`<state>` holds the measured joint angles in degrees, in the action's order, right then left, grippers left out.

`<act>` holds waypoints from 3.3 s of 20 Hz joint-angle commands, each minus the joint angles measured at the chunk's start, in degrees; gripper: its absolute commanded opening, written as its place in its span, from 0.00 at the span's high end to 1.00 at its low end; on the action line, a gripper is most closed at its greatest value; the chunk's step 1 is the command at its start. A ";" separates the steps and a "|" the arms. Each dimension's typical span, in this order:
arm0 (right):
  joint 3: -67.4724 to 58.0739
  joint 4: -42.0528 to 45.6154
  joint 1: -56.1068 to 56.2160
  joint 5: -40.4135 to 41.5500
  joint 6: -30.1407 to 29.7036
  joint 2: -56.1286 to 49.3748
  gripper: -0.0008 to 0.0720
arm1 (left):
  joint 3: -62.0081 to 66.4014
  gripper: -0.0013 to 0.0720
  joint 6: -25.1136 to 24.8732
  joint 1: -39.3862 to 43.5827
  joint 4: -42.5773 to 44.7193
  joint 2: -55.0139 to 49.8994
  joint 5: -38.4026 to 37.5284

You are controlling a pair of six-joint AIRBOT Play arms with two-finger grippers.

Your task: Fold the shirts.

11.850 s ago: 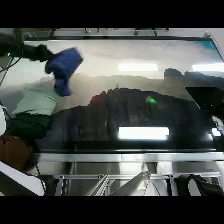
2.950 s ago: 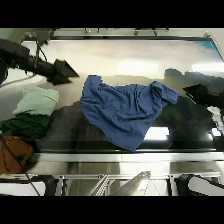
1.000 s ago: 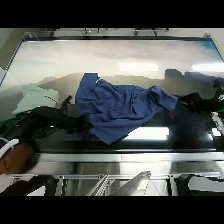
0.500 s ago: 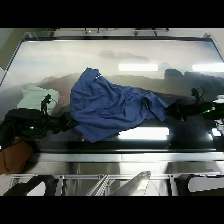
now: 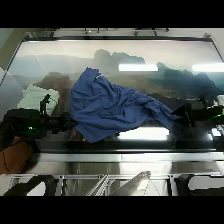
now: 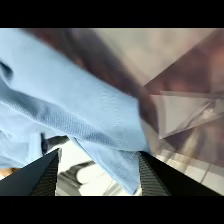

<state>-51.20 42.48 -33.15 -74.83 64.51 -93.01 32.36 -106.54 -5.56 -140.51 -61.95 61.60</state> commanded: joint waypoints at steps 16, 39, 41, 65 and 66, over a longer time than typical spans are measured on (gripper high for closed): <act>3.82 -7.50 -14.12 -9.07 -5.18 16.06 0.17 | 0.00 0.95 -0.48 -0.07 -0.02 0.07 0.13; 16.50 -31.56 4.59 -4.31 -21.46 10.05 0.96 | 0.44 0.95 -2.08 -0.07 -1.01 0.07 0.28; 16.13 -40.00 4.55 -15.87 -24.24 13.94 0.96 | 4.39 0.95 -7.23 -0.94 -8.07 0.42 7.30; -26.62 -23.17 2.03 4.33 -14.93 38.42 0.96 | 53.00 0.95 0.24 -8.00 -15.10 2.89 19.56; -25.24 -18.97 5.84 7.89 -14.60 34.99 0.96 | 48.61 0.95 -1.25 -8.02 -15.06 0.33 17.18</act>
<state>-79.07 -1.08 -35.97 -80.84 48.51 -52.93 91.74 -105.06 -16.23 -158.47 -56.38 83.40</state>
